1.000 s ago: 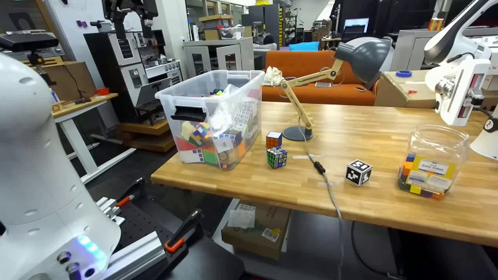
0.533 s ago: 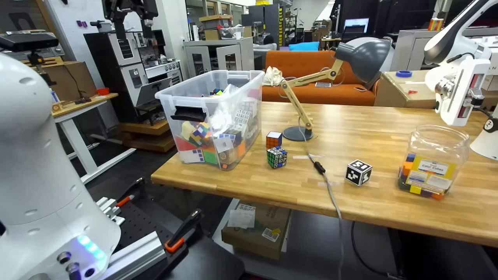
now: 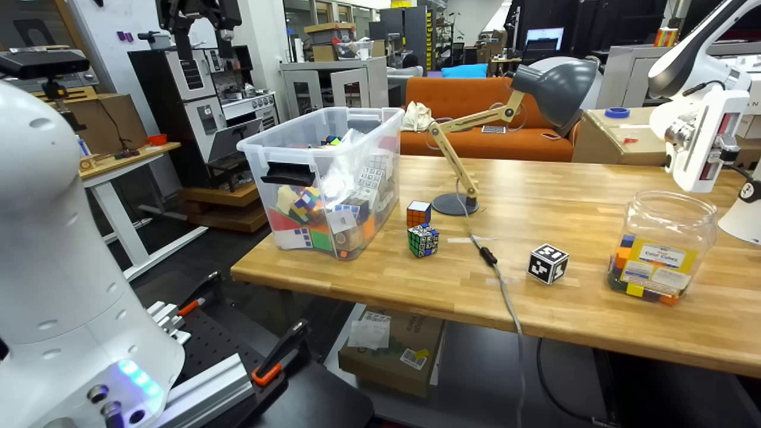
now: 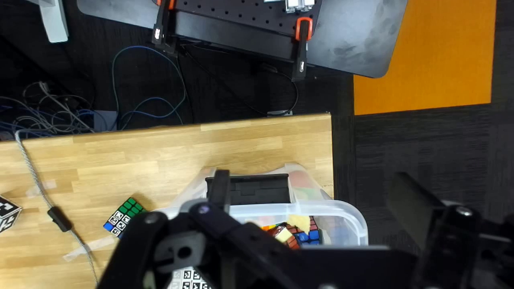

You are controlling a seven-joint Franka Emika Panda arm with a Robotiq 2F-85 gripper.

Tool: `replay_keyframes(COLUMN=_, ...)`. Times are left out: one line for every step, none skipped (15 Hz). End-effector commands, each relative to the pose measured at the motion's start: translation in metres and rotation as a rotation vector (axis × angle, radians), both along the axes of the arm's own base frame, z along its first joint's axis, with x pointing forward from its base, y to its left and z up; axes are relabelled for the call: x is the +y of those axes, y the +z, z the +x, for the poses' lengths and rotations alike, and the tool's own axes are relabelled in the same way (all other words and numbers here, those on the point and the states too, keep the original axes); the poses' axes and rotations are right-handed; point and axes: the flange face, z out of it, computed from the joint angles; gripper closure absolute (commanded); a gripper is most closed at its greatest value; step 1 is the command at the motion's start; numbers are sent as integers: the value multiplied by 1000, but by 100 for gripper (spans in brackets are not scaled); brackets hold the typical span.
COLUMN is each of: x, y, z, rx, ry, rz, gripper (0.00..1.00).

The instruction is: Remove one Rubik's cube from the container on the left and place it on the table

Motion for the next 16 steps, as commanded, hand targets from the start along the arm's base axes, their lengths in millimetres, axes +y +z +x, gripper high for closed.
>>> replay_keyframes(x=0, y=1, z=0, rx=1, ry=0, rz=0, gripper=0)
replay_keyframes(x=0, y=1, z=0, rx=1, ry=0, rz=0, gripper=0)
replay_keyframes(x=1, y=2, z=2, rx=-3, ry=3, rz=-3, gripper=0)
replay_keyframes(x=2, y=3, z=6, rx=-9, ry=4, rz=-19, gripper=0)
replay_keyframes(x=3, y=4, z=9, rx=-19, ry=3, rz=-20, gripper=0)
replay_keyframes(x=4, y=6, z=15, rx=-31, ry=-6, rz=-11, gripper=0)
replay_keyframes(x=5, y=8, z=21, rx=-42, ry=-19, rz=-5, gripper=0)
replay_keyframes(x=7, y=7, z=30, rx=-49, ry=-44, rz=8, gripper=0)
replay_keyframes(x=7, y=7, z=38, rx=-55, ry=-71, rz=22, gripper=0)
replay_keyframes(x=8, y=3, z=48, rx=-54, ry=-108, rz=30, gripper=0)
replay_keyframes(x=6, y=0, z=57, rx=-59, ry=-148, rz=30, gripper=0)
replay_keyframes(x=4, y=-4, z=66, rx=-56, ry=-185, rz=35, gripper=0)
replay_keyframes(x=3, y=-6, z=73, rx=-56, ry=-216, rz=35, gripper=0)
replay_keyframes(x=3, y=-8, z=77, rx=-49, ry=-234, rz=38, gripper=0)
replay_keyframes(x=3, y=-11, z=68, rx=-59, ry=-185, rz=18, gripper=0)
replay_keyframes(x=3, y=-13, z=73, rx=-52, ry=-201, rz=18, gripper=0)
